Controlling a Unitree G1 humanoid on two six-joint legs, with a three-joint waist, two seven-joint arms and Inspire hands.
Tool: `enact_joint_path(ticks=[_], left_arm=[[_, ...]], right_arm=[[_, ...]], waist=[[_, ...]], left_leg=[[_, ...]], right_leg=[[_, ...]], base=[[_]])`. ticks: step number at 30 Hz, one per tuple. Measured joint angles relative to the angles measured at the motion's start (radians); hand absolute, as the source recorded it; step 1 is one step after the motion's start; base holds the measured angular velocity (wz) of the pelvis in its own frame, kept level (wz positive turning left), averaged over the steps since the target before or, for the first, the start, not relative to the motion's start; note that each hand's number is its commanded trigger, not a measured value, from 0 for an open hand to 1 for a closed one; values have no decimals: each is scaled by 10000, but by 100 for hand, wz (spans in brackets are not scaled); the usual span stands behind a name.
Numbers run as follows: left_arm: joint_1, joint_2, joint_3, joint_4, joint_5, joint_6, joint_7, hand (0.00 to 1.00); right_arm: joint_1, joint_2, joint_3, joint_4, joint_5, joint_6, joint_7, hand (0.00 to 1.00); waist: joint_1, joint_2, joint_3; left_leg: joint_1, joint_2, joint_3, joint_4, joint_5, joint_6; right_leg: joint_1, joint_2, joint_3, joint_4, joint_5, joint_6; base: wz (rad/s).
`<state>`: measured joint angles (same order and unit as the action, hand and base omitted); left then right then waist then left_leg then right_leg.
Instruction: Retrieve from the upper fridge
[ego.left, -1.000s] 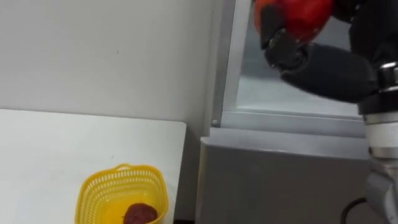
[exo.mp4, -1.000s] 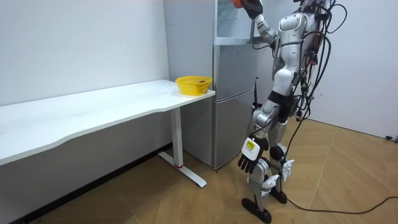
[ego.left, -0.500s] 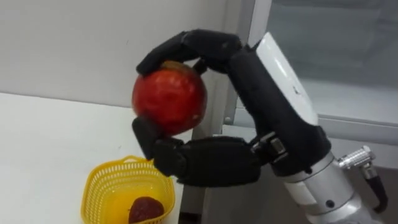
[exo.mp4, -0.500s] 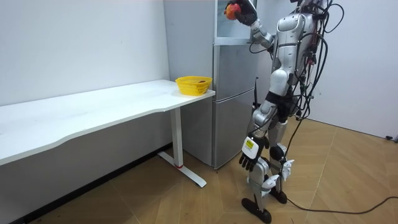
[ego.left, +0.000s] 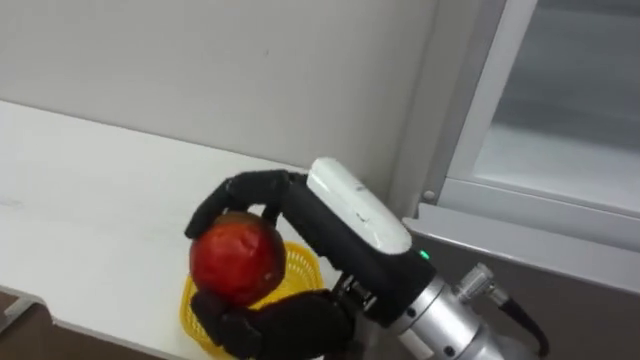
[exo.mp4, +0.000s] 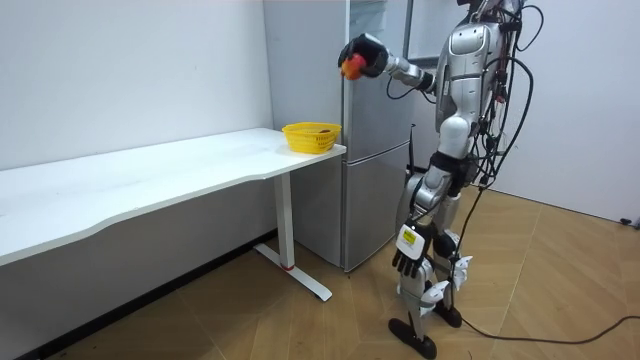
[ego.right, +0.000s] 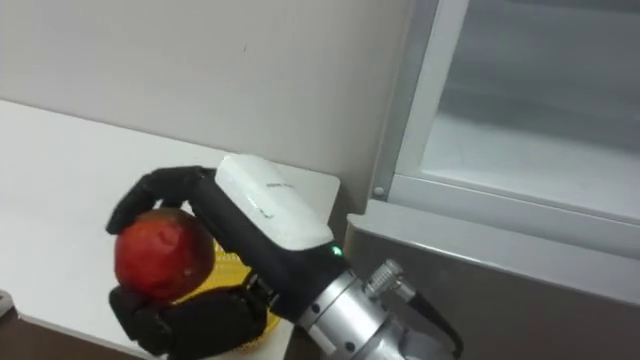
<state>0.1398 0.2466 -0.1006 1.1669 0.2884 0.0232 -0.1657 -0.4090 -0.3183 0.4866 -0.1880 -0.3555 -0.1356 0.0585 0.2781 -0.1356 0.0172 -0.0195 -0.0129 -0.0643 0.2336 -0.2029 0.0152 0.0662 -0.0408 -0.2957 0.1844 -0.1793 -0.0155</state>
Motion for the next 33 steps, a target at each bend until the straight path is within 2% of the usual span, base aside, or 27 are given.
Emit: enact_joint_path(ticks=[4,6,9,13,20,24,33], left_arm=[[-74,53,-19,30,-16,2,16,0],[-75,42,-26,100,-14,34,52,0],[2,27,-20,126,-15,152,63,0],[59,11,-7,90,-15,162,60,0],[174,48,-10,23,-7,205,32,0],[383,68,20,-22,4,241,-5,0],[493,67,203,-93,1,244,-24,0]], right_arm=[[-8,13,2,1574,-881,117,-4,100],[-35,7,-6,2063,-1020,322,-9,100],[-44,10,-19,2287,-1178,406,-46,100],[-121,6,-86,2333,-1158,405,-385,100],[-892,-48,-432,3513,-339,276,-732,100],[-903,-74,-534,3769,512,252,-799,100],[-1003,-78,-651,4073,760,133,-799,100]], waist=[[82,-77,43],[102,-161,17],[94,-190,28],[58,-227,27],[31,-363,68],[19,-397,65],[37,-413,68]], left_leg=[[-111,-4,-174,72,5,-8],[-265,-8,-211,114,11,-17],[-281,-11,-234,211,13,-20],[-287,-31,-318,217,15,-18],[-406,-129,-619,267,18,-14],[-379,-186,-759,285,23,-2],[-419,-185,-802,409,21,-3]], right_leg=[[-23,2,-154,1,0,0],[-145,2,-227,8,0,0],[-152,-3,-337,6,0,0],[-123,-18,-407,7,-1,2],[-88,-59,-659,3,-12,20],[-2,-97,-730,2,-20,33],[52,-118,-912,14,-28,47]], base=[[13],[6],[5],[8],[13],[12],[2]])
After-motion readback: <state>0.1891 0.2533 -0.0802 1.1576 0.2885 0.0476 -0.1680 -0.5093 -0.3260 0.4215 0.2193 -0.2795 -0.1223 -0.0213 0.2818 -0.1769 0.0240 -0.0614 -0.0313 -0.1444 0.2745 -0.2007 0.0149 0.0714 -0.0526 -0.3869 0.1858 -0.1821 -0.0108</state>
